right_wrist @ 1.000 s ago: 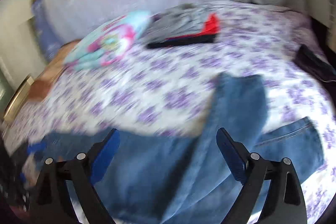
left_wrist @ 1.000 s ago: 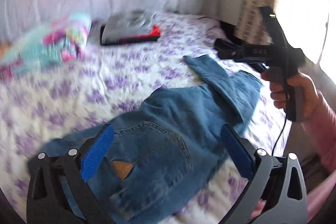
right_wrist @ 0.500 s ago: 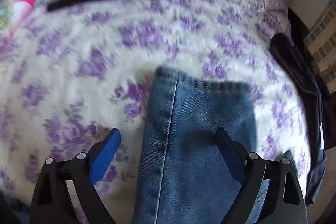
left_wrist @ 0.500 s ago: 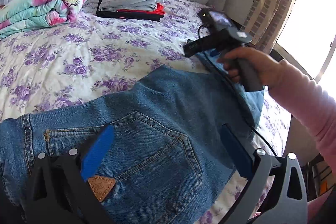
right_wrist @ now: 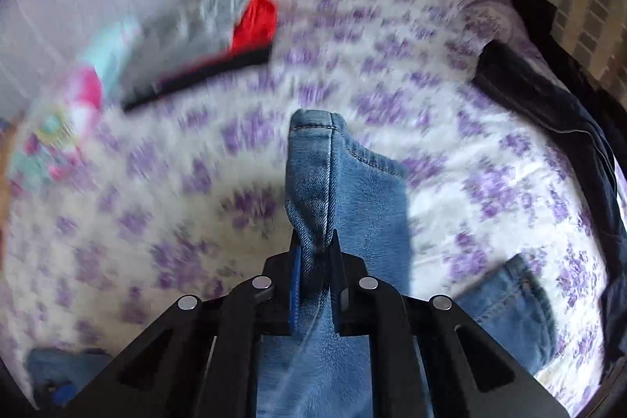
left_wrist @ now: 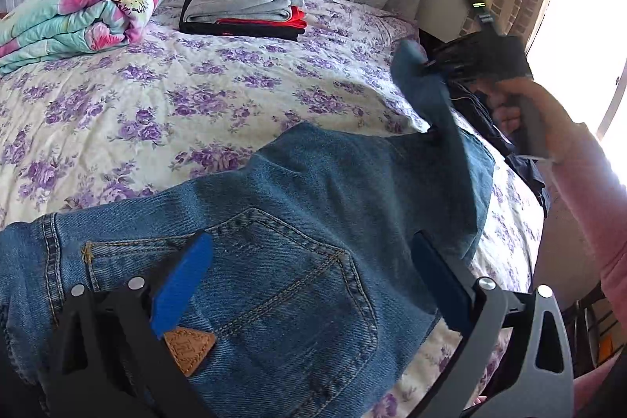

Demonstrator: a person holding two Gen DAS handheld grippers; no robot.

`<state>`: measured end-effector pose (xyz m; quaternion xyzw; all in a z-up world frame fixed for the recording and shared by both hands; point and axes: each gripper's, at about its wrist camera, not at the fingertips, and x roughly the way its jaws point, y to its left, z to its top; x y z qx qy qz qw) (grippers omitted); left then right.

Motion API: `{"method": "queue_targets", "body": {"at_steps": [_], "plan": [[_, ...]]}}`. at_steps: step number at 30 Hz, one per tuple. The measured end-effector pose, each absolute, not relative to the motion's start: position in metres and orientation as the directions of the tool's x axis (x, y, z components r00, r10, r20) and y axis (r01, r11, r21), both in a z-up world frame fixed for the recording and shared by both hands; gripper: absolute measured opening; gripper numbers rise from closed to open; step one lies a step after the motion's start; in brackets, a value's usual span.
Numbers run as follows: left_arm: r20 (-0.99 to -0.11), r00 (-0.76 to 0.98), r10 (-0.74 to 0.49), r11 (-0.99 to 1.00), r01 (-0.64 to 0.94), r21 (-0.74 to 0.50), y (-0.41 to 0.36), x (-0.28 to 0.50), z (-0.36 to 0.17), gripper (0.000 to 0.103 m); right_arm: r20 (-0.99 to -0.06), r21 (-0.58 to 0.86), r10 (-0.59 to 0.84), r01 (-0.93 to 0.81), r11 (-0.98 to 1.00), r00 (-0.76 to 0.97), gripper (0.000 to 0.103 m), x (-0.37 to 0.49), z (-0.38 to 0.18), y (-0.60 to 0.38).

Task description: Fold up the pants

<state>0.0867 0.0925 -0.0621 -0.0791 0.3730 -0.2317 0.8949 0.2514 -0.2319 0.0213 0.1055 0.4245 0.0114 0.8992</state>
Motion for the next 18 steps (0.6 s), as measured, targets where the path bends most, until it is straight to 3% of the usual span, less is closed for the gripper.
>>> {"method": "queue_targets", "body": {"at_steps": [4, 7, 10, 12, 14, 15, 16, 17, 18], "plan": [[-0.633, 0.617, -0.468, 0.883, 0.35, -0.311, 0.092, 0.088, -0.063, 0.098, -0.593, 0.467, 0.274, 0.046, 0.883, 0.757, 0.012, 0.186, 0.049, -0.299], [-0.635, 0.617, -0.465, 0.885, 0.351, -0.307, 0.092, 0.088, -0.063, 0.098, -0.497, 0.621, 0.321, 0.072, 0.78, 0.806, 0.013, 0.138, 0.022, -0.351], [-0.634, 0.619, -0.464, 0.885, 0.35, -0.306, 0.092, 0.088, -0.063, 0.098, -0.585, 0.648, 0.272, 0.237, 0.724, 0.764, 0.021, 0.114, -0.049, -0.394], [-0.637, 0.619, -0.459, 0.888, 0.348, -0.302, 0.092, 0.088, -0.063, 0.099, -0.674, 0.646, 0.25, 0.39, 0.656, 0.695, 0.018, 0.101, -0.102, -0.421], [-0.639, 0.621, -0.454, 0.89, 0.347, -0.295, 0.091, 0.088, -0.063, 0.098, -0.58, 0.76, 0.339, 0.343, 0.552, 0.741, 0.019, 0.086, -0.118, -0.436], [-0.639, 0.623, -0.451, 0.892, 0.346, -0.291, 0.09, 0.088, -0.063, 0.099, -0.576, 0.755, 0.33, 0.333, 0.565, 0.747, 0.024, 0.082, -0.113, -0.436], [-0.638, 0.624, -0.451, 0.892, 0.347, -0.291, 0.091, 0.087, -0.063, 0.098, -0.577, 0.738, 0.308, 0.322, 0.594, 0.756, 0.044, 0.079, -0.105, -0.434], [-0.639, 0.625, -0.45, 0.892, 0.345, -0.291, 0.091, 0.087, -0.063, 0.098, -0.566, 0.719, 0.288, 0.291, 0.631, 0.773, 0.054, 0.078, -0.092, -0.429], [-0.639, 0.625, -0.449, 0.893, 0.344, -0.291, 0.091, 0.088, -0.063, 0.098, -0.551, 0.711, 0.29, 0.259, 0.654, 0.782, 0.057, 0.08, -0.083, -0.424]]}}
